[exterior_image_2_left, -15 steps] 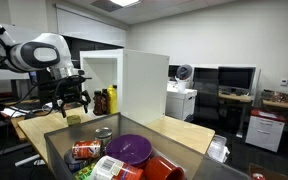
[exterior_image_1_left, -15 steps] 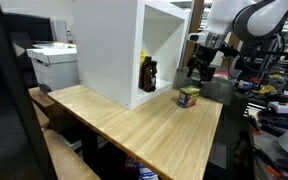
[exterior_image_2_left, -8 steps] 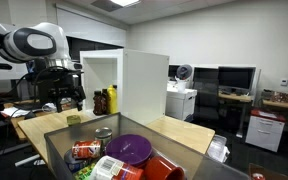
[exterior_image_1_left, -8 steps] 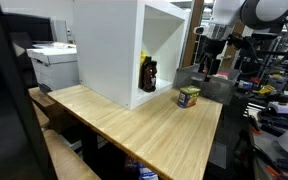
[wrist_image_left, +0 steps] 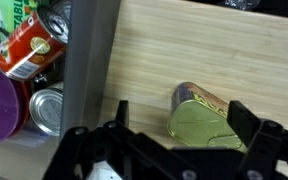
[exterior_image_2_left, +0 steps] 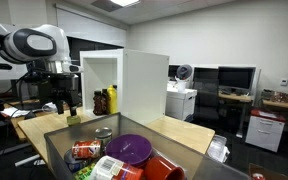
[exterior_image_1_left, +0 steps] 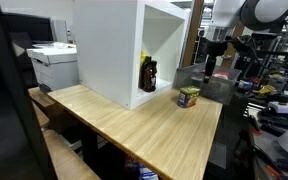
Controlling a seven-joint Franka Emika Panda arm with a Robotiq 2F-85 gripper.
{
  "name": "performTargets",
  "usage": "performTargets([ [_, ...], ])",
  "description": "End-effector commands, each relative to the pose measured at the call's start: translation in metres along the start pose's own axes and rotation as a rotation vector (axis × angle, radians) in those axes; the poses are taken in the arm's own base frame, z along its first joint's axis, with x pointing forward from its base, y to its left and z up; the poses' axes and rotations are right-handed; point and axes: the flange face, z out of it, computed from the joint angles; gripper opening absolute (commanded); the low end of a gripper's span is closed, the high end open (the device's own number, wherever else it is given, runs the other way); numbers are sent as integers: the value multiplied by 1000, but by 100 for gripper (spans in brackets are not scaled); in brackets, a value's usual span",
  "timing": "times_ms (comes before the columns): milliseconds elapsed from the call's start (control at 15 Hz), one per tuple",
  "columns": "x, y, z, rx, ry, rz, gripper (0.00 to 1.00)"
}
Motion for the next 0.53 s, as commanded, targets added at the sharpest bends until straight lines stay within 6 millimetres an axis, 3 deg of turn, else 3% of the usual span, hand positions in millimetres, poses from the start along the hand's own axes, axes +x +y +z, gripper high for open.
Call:
performTargets([
  [0, 0, 11, 8, 27, -45, 183, 100],
  [400, 2, 19, 16, 126, -96, 484, 100],
  [467, 4, 7, 16, 161, -105, 573, 100],
])
